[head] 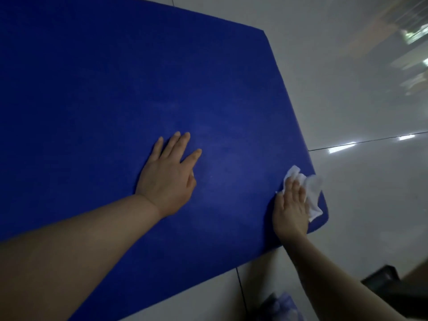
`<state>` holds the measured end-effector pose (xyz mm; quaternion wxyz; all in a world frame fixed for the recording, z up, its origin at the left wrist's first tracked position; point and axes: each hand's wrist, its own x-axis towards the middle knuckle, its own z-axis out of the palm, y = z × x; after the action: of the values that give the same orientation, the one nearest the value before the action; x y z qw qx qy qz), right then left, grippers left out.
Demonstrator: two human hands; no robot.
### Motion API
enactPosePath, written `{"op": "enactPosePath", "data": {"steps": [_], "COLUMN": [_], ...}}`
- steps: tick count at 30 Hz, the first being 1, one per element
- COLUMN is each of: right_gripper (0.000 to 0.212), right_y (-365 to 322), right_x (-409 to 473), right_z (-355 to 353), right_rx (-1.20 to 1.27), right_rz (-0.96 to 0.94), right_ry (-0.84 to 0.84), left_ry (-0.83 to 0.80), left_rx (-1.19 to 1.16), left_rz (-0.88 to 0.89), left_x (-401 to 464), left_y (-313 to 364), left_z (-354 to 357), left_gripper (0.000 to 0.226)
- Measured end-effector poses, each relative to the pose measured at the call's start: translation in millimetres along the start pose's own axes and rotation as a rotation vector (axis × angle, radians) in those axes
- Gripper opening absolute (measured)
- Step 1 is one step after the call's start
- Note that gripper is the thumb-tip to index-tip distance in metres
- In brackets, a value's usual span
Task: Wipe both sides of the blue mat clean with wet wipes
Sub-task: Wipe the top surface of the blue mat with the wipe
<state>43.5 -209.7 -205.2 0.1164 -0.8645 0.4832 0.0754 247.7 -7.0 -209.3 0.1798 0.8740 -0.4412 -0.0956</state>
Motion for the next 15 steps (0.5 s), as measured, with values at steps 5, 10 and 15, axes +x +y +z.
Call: {"op": "enactPosePath", "data": {"steps": [5, 10, 15], "right_gripper": [0.054, 0.051, 0.048], "right_y": [51.1, -10.3, 15.2], "right_x": [0.2, -57.7, -50.9], "right_z": [-20.3, 3.9, -2.5], "right_rx": [-0.009, -0.005, 0.040], "right_rz": [0.082, -0.278, -0.219], "right_ry": [-0.055, -0.068, -0.055], "left_ry": [-0.100, -0.116, -0.098], "left_rx": [0.177, 0.175, 0.159], "left_rz": [0.018, -0.005, 0.004], "left_x": [-63.3, -63.5, -62.7], "left_y": [5.4, 6.3, 5.1], "left_z": [4.7, 6.6, 6.2], "left_gripper": [0.056, 0.063, 0.061]}}
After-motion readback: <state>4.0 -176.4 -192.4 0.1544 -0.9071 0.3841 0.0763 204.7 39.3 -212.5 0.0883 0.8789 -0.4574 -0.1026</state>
